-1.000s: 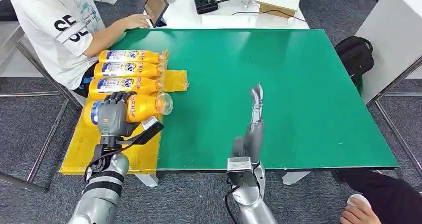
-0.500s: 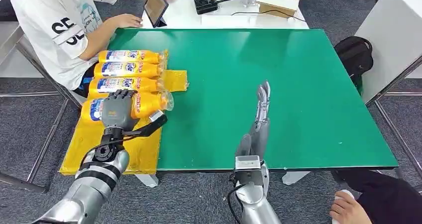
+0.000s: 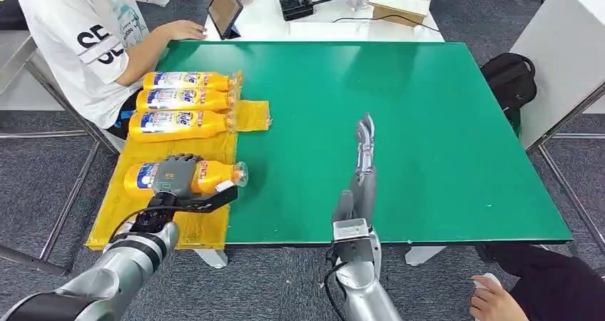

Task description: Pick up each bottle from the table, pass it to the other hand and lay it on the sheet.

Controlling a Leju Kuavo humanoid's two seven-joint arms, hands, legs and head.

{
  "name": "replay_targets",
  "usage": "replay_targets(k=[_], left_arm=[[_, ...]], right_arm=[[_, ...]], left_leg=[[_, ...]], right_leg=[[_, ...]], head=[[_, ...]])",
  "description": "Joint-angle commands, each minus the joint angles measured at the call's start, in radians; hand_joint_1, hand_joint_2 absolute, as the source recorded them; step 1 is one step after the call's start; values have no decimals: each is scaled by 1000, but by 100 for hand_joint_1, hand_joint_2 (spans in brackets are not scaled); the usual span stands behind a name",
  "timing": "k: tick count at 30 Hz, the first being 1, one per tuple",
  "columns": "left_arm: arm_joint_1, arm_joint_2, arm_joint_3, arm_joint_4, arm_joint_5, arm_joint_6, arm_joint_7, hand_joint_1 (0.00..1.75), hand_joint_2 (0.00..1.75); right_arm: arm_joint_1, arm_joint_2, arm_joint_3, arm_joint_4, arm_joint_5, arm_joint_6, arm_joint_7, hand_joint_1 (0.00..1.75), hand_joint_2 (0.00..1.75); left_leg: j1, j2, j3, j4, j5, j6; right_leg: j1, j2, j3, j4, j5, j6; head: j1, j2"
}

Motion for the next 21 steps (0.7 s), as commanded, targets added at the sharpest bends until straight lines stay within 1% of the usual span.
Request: replay_targets(k=[1,3,4,6,8,9,11,13,14,15,17,18,21], left_arm=[[-37,4,107,105,65,-43,-16,0,175],[-39,2,110,104,68,-45,-17,0,175],[-39,-3,138,101,97,-50,-37,0,0],[-41,-12,187,97,147,-66,-79,0,0],[-41,-12,187,97,147,-66,-79,0,0],[-41,-12,187,97,147,-66,-79,0,0],[-44,-26,254,91,221,-105,-146,0,0],[-48,-32,282,87,250,-126,-174,0,0],[-49,-33,290,88,259,-136,-182,0,0],[-52,-36,300,89,269,-147,-185,0,0],[-53,-36,301,89,271,-154,-192,0,0],[-53,-36,301,89,271,-154,-192,0,0],[-47,-37,340,81,314,-192,-245,0,0]], right_arm=[[-48,-2,-10,121,7,12,-34,0,0],[-49,-2,-10,123,7,13,-34,0,0],[-50,0,-13,130,9,16,-34,0,0],[-52,2,-18,137,13,21,-34,0,0],[-52,2,-18,137,13,21,-34,0,0],[-52,2,-18,137,13,21,-34,0,0],[-56,6,-25,152,18,31,-34,0,0],[-59,10,-30,160,20,36,-34,0,0],[-62,11,-33,165,18,41,-34,0,0],[-63,11,-34,168,18,43,-34,0,0],[-64,11,-35,173,18,44,-34,0,0],[-64,11,-35,173,18,44,-34,0,0],[-70,15,-47,186,21,49,-34,0,0]], left_leg=[[0,3,5,-1,-2,1],[0,2,3,-1,-1,1],[0,3,5,-1,-1,1],[0,3,6,-1,-1,1],[0,1,4,-1,0,0],[0,2,6,-1,-1,1],[0,1,4,0,0,0],[0,1,5,-1,0,0],[0,1,3,0,0,0],[0,1,6,-1,0,1],[0,0,4,-1,1,0],[0,1,6,-1,0,1],[0,1,6,-1,0,1]], right_leg=[[1,2,4,-1,0,-3],[1,1,2,-1,0,-2],[1,2,4,-1,-1,-3],[1,2,5,-1,-1,-3],[1,0,3,0,0,-2],[1,1,5,-1,-1,-3],[1,0,3,0,0,-2],[0,1,3,0,0,-2],[1,0,2,0,0,-2],[1,0,5,-1,-1,-3],[0,0,3,0,0,-2],[1,0,5,-1,0,-3],[1,0,5,-1,0,-3]], head=[[0,0],[0,0],[0,0],[0,0],[0,0],[0,0],[0,0],[0,0],[0,0],[0,0],[0,0],[0,0],[0,0]])
